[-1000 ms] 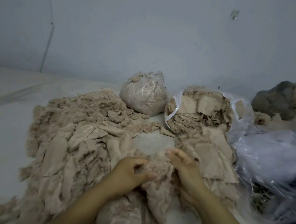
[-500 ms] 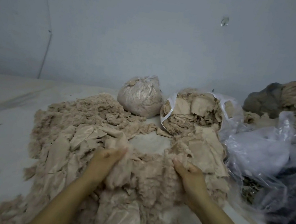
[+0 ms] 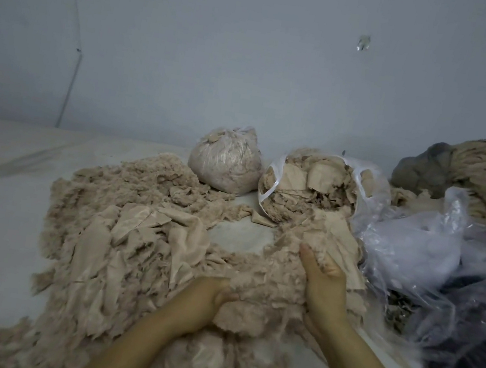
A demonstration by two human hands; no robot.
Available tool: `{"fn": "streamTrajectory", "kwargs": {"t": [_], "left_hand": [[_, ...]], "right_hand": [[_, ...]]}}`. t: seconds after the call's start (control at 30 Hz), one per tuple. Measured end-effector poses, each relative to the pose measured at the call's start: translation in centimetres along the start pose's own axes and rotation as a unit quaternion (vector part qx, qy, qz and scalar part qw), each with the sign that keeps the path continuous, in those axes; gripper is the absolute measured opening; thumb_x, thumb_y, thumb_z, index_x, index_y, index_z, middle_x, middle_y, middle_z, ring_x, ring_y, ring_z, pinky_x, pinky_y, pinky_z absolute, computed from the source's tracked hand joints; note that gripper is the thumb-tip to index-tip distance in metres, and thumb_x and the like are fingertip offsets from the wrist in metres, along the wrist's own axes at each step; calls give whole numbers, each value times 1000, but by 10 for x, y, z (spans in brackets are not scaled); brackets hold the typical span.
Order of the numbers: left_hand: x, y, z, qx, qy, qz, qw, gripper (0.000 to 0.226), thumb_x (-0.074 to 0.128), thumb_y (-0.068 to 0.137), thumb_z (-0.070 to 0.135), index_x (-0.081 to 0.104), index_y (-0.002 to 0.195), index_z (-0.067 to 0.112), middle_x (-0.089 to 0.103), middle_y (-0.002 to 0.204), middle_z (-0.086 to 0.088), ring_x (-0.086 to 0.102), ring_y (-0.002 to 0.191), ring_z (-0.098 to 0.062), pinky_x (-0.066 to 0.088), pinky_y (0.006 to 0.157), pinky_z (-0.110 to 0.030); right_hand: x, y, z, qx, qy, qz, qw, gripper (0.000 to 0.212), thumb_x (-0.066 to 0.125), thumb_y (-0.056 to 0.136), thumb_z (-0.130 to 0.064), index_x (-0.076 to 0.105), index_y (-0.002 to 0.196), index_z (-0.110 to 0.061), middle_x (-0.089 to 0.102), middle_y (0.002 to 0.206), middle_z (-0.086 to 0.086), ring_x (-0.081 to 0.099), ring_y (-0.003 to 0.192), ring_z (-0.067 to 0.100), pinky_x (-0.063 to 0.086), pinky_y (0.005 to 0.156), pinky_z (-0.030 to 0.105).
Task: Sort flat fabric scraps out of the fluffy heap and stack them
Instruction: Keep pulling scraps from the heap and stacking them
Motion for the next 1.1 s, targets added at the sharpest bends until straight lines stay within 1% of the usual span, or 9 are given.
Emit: {"fn": "streamTrajectory", "kwargs": {"t": [0.1,0.23,0.37,0.47,0.6,0.77,0.87,0.97,1.1], "left_hand": [[-14,3,4,11,31,21,999,39,47,87,48,47,50,37,53,54,19,48,57,8,34,57,-10],[-27,-2,-23,-40,86,22,995,40,47,96,40,47,64,17,48,65,6,45,63,-9,34,63,-27],[-25,-7,-8,-34,89,40,995,30,56,90,44,49,69,24,53,73,4,48,67,-9,37,62,-23],[-19,-8,23,-62,-172,101,978,36,60,78,58,67,91,24,71,96,0,65,83,-4,49,72,-15],[12,-6,28,-163,-559,41,812,26,63,81,20,64,99,1,71,84,-13,69,76,-23,58,62,-31],[-2,-10,6,-226,-654,95,716,25,46,94,6,61,107,-10,67,101,-26,66,85,-33,56,76,-42],[-4,-8,12,-210,-700,64,680,27,51,91,13,67,101,-7,69,100,-25,69,85,-34,57,77,-44],[-6,-6,15,-204,-654,95,722,26,63,83,13,67,99,-7,68,100,-26,67,87,-34,56,79,-44],[-18,-3,3,-204,-612,209,735,16,55,92,8,64,92,-5,70,80,-17,69,70,-24,58,64,-33]], "right_hand": [[-18,8,5,20,16,55,998,17,64,90,-22,72,88,-8,75,88,10,72,84,23,59,72,35],[-41,20,-7,0,35,122,992,9,61,93,-22,68,93,-16,72,94,0,69,84,12,56,72,24],[-22,17,-12,-70,-117,46,990,10,62,92,-22,67,84,-20,69,68,-20,62,67,-9,46,61,6],[12,-5,1,-127,-256,-54,957,6,63,91,-21,65,85,-20,69,76,-9,60,70,-4,43,64,9],[51,-52,34,-213,-401,-240,858,47,55,92,-13,45,137,-26,56,122,-17,52,106,-9,36,89,3],[11,-46,36,-109,-232,-89,962,27,64,90,-25,56,109,-44,66,99,-18,62,87,-3,46,70,9],[18,-42,62,108,-140,-156,972,32,69,83,-33,61,112,-23,64,109,-2,63,94,10,50,84,25],[30,-47,65,122,-84,-183,972,35,66,86,-24,62,100,8,63,83,15,56,73,22,46,68,31],[26,-49,65,81,-99,-200,971,14,63,90,-16,63,80,-6,51,51,-4,40,43,8,30,42,16]]}}
Point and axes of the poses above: each hand's wrist, its own y-axis towards the middle knuckle, its own x-axis out of the palm, z = x × y, the point moved 6 cm from there along y, towards the middle knuckle
